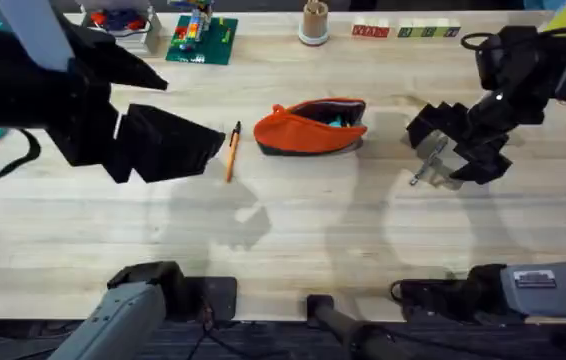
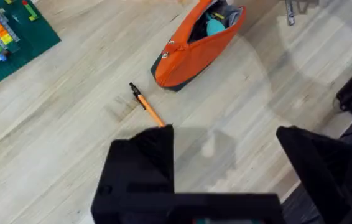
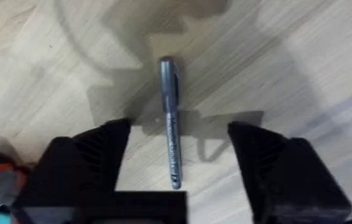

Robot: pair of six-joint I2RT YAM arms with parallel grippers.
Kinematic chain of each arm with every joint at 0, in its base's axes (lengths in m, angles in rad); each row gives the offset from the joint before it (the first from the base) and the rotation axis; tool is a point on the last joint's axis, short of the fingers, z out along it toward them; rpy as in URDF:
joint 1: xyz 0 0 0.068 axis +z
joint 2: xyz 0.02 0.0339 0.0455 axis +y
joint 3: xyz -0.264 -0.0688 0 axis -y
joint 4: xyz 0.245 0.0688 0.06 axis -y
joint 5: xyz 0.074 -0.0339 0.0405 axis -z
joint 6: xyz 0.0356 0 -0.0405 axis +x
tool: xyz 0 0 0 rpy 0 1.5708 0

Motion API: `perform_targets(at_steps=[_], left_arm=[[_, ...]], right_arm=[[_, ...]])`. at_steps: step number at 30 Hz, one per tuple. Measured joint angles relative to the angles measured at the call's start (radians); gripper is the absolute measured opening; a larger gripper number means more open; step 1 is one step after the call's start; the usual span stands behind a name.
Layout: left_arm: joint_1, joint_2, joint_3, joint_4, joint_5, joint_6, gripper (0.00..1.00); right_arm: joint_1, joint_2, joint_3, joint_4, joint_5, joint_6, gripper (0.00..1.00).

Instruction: Unzip the bag, pick up the pens from the table one at a time and place them inside, then zip the bag closed.

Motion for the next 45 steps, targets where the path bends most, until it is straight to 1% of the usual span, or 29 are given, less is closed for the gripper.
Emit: perform_targets(at_steps=[1,3,6,7,8,10,23,30,35,41,45], left_arm=[[0.0,0.0,0.0,0.0,0.0,0.0,0.993],[0.0,0.0,0.0,0.0,0.0,0.0,0.993],[0.0,0.0,0.0,0.0,0.0,0.0,0.993],[0.0,0.0,0.0,0.0,0.0,0.0,0.993],[0.0,0.0,0.0,0.0,0.0,0.0,0.993],[0.0,0.0,0.0,-0.003,0.0,0.0,0.993],[0.0,0.0,0.0,-0.016,0.0,0.0,0.993],[0.0,0.0,0.0,-0.017,0.0,0.0,0.992],[0.0,0.0,0.0,-0.018,0.0,0.0,0.993],[0.0,0.0,0.0,-0.019,0.0,0.0,0.993],[0.0,0.0,0.0,-0.019,0.0,0.0,0.993]], right_arm=[[0.0,0.002,0.0,-0.004,0.005,0.0,0.908],[-0.001,0.002,0.0,-0.006,0.015,0.0,0.64],[-0.004,0.003,0.001,0.014,0.017,0.0,0.202],[-0.004,0.002,0.001,0.022,0.012,0.001,0.082],[-0.004,0.002,0.002,0.022,0.012,0.001,0.052],[-0.004,0.002,0.003,0.023,0.01,0.0,0.039],[-0.005,0.003,0.009,0.013,0.009,0.0,0.03],[-0.005,0.026,0.058,-0.069,0.006,-0.048,0.033],[-0.005,0.026,0.163,-0.142,0.01,-0.127,0.033],[-0.005,0.026,0.33,-0.229,0.01,-0.271,0.033],[-0.005,0.026,0.425,-0.254,0.009,-0.388,0.033]])
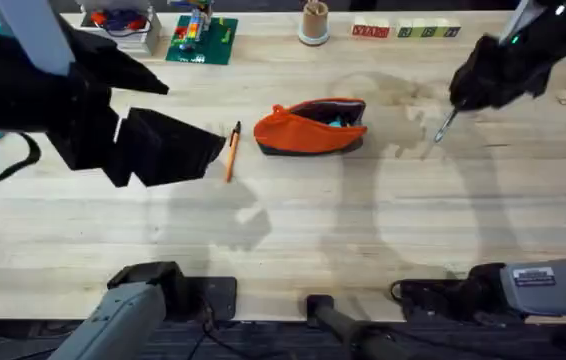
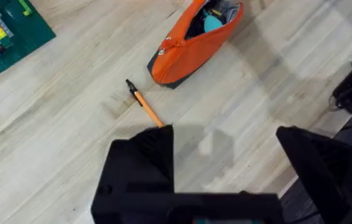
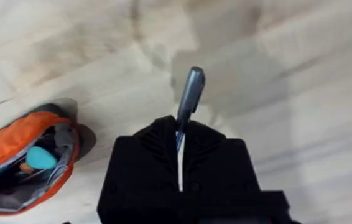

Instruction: Unzip the bag, pick up the pens from the table one at a time and place them inside, then zip the bag closed.

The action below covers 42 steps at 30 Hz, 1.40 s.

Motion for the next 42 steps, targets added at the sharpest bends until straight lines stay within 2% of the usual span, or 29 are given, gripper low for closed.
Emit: perform_targets(at_steps=[5,11,21,28,42], left_arm=[[0.0,0.0,0.0,0.0,0.0,0.0,0.993],[0.0,0.0,0.0,0.0,0.0,0.0,0.993],[0.0,0.0,0.0,0.0,0.0,0.0,0.993],[0.0,0.0,0.0,0.0,0.0,0.0,0.993],[0.0,0.0,0.0,0.0,0.0,0.0,0.993]], right_arm=[[0.0,0.0,0.101,-0.001,-0.031,-0.212,0.032],[0.0,0.0,0.188,0.0,-0.126,-0.467,0.032],[0.009,0.0,0.218,0.001,-0.31,-0.8,0.032],[0.083,0.0,0.218,0.035,-0.387,-0.98,0.032],[0.274,0.0,0.218,0.076,-0.405,-1.41,0.032]])
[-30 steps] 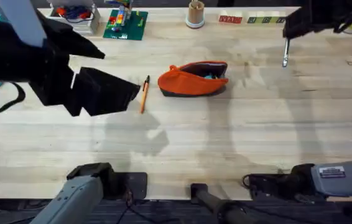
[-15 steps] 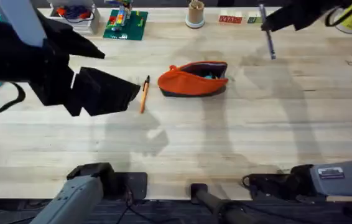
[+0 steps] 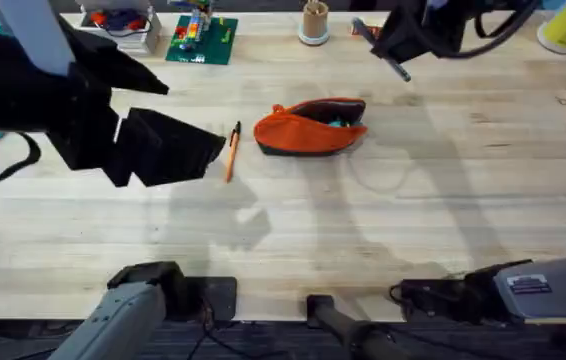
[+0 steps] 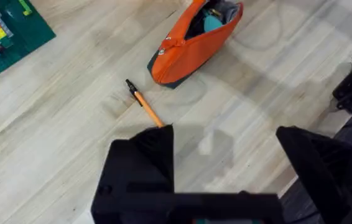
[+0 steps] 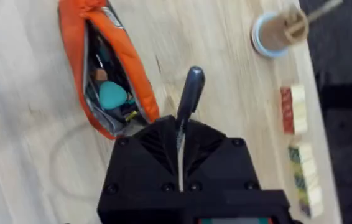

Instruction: Unzip the bag, pick up the pens from the table one at a time and place them inside, then zip the bag closed.

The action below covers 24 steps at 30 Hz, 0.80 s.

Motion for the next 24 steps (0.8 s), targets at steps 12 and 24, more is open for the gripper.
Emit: perform_targets(at_steps=[12,24], left_arm=[[0.0,0.0,0.0,0.0,0.0,0.0,0.993],[0.0,0.0,0.0,0.0,0.0,0.0,0.993]], right_arm=[[0.087,0.038,0.002,-0.014,0.0,-0.139,0.032],[0.136,0.131,0.002,-0.083,-0.006,-0.219,0.032]])
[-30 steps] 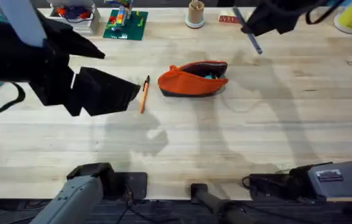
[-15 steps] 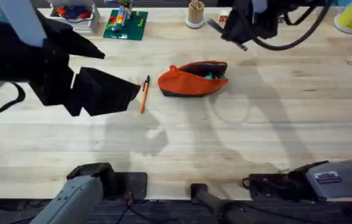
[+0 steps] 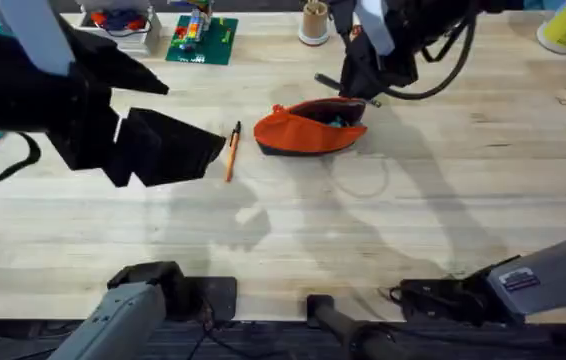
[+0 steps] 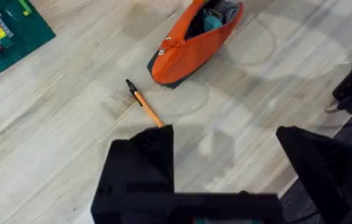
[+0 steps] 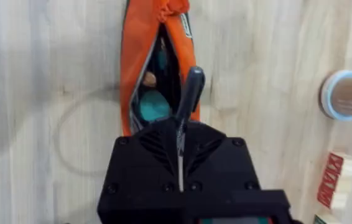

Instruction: Unzip the bag, pick up the pens from the table one at a time and place them inside, then zip the bag closed.

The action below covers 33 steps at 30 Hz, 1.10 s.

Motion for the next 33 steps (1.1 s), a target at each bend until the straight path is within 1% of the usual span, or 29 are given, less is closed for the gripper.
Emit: perform_targets(at_steps=[13,20,33], left_arm=[[0.0,0.0,0.0,0.0,0.0,0.0,0.993],[0.0,0.0,0.0,0.0,0.0,0.0,0.992],[0.0,0.0,0.0,0.0,0.0,0.0,0.995]], right_arm=[[0.011,0.092,0.0,-0.016,-0.077,-0.009,0.032],[0.011,0.144,0.0,-0.019,-0.091,-0.012,0.032],[0.011,0.147,0.001,-0.017,-0.097,-0.015,0.032]])
